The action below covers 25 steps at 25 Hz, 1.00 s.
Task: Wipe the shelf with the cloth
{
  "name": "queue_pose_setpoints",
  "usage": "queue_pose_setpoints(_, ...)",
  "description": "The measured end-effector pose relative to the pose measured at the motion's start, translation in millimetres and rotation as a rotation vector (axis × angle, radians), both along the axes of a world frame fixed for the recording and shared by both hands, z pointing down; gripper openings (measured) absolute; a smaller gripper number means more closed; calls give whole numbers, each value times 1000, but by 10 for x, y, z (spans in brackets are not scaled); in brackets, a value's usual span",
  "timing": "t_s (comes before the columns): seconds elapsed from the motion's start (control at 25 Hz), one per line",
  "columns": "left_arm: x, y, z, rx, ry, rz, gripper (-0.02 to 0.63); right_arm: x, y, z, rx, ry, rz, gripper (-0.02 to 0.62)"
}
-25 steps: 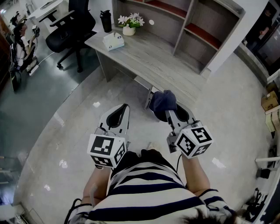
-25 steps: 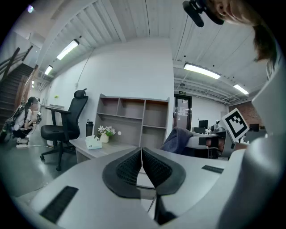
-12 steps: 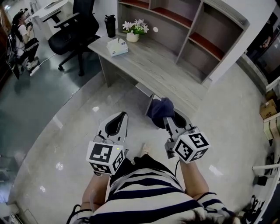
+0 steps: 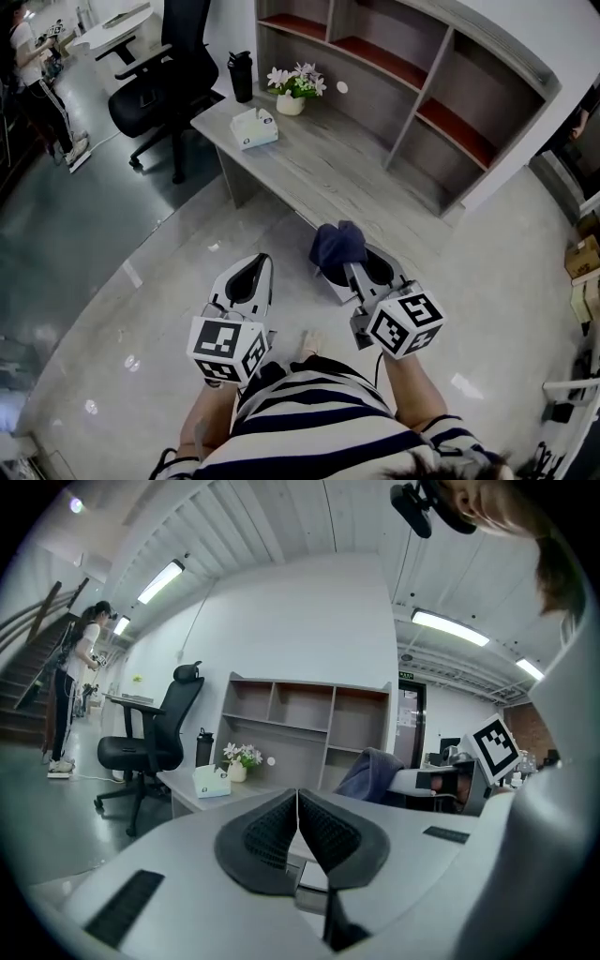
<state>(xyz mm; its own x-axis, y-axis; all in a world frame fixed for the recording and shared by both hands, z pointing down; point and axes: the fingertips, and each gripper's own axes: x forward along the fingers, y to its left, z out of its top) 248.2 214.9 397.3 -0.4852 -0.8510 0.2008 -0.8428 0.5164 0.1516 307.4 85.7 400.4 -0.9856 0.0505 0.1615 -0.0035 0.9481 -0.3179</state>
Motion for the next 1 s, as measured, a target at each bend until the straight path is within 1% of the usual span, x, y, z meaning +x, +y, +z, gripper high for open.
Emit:
queue_pose_setpoints(0.2,-260,-277,13,3,24,-15,18,-300,-240,4,-3,1,-39,58)
queue_pose_setpoints(0.36,-387,-447,42,0,49,-24,18,-425,-388,-4,-4,-4,-62,57)
queue_pose_setpoints(0.72,-551,-921,97,-19,71,-19,19,-609,-810,28,-21,-11,-90,57)
queue_pose_setpoints(0.88,-598,-1049,133,-48,64,-10,19,-679,-951,38,-34,-15,-86,57)
queue_pose_setpoints(1.0,-633,-1113,157,-51,80,-6,18,-722,-1015,62,-44,-14,-85,58)
